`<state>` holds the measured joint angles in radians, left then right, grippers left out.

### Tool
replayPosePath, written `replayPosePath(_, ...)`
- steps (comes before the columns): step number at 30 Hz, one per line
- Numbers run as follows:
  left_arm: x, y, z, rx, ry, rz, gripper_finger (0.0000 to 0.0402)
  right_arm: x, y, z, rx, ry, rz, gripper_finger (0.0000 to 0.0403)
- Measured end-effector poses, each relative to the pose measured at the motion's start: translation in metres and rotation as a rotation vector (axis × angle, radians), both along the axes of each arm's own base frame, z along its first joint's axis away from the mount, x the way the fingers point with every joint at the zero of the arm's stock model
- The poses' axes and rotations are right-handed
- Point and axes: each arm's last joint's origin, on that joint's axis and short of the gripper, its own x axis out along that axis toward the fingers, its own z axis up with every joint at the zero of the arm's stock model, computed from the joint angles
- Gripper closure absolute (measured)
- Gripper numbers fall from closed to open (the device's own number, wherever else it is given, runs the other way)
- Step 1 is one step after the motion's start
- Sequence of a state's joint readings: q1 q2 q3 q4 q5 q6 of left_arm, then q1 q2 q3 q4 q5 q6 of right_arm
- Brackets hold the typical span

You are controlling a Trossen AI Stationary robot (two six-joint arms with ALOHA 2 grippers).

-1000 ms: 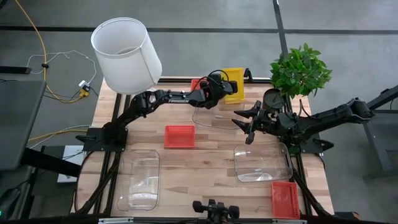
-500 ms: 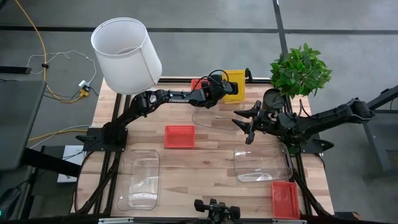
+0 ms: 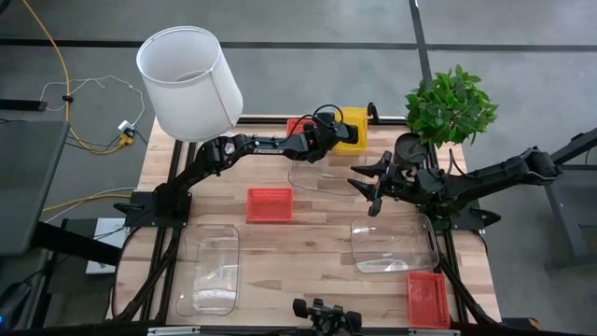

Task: Stack baskets by color
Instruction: Stack the bottom yellow bin on the top yellow bins, then stack the bottom orange bin on the top orange bin

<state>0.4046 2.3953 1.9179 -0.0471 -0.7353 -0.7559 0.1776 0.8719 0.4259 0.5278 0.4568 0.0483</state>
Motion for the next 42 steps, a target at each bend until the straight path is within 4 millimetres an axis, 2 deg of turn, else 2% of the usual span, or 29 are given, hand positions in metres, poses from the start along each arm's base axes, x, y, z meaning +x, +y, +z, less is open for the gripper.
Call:
replayPosePath(7, 0.001, 0.0, 0.001, 0.021, 0.04, -0.032, 0.0253, 0.0, 0.0, 0.0, 0.004, -0.001, 0.0, 0.0236)
replayPosePath(10, 0.002, -0.001, 0.008, 0.03, 0.043, -0.091, 0.0237, 0.0, 0.0, -0.001, 0.003, 0.007, 0.0, 0.0236)
replayPosePath(14, 0.0, -0.004, 0.034, 0.069, 0.074, -0.214, 0.0224, 0.0, 0.0, -0.001, 0.002, 0.012, 0.001, 0.0236)
replayPosePath(17, -0.007, -0.013, 0.063, 0.116, 0.168, -0.324, 0.022, 0.0, 0.0, -0.001, 0.001, 0.013, 0.006, 0.0236)
replayPosePath(22, -0.029, -0.046, 0.118, 0.188, 0.399, -0.4, 0.0222, 0.001, 0.002, -0.001, -0.003, 0.012, 0.059, 0.0236)
replayPosePath(25, -0.05, -0.071, 0.147, 0.219, 0.519, -0.418, 0.0224, 0.0, 0.002, 0.0, -0.007, 0.002, 0.078, 0.0236)
replayPosePath(30, -0.088, -0.122, 0.178, 0.3, 0.568, -0.461, 0.0225, 0.0, 0.002, 0.0, -0.007, 0.002, 0.083, 0.0236)
replayPosePath(33, -0.115, -0.151, 0.181, 0.346, 0.535, -0.515, 0.0225, 0.0, 0.002, 0.0, -0.001, 0.002, 0.088, 0.0236)
replayPosePath(35, -0.135, -0.167, 0.176, 0.385, 0.513, -0.561, 0.0225, 0.0, 0.003, 0.0, 0.014, -0.002, 0.091, 0.0236)
replayPosePath(38, -0.163, -0.186, 0.159, 0.424, 0.464, -0.645, 0.0225, 0.0, 0.003, 0.0, 0.015, -0.001, 0.091, 0.0236)
replayPosePath(42, -0.196, -0.202, 0.126, 0.446, 0.368, -0.77, 0.0227, 0.0, 0.003, -0.001, 0.014, 0.002, 0.092, 0.0236)
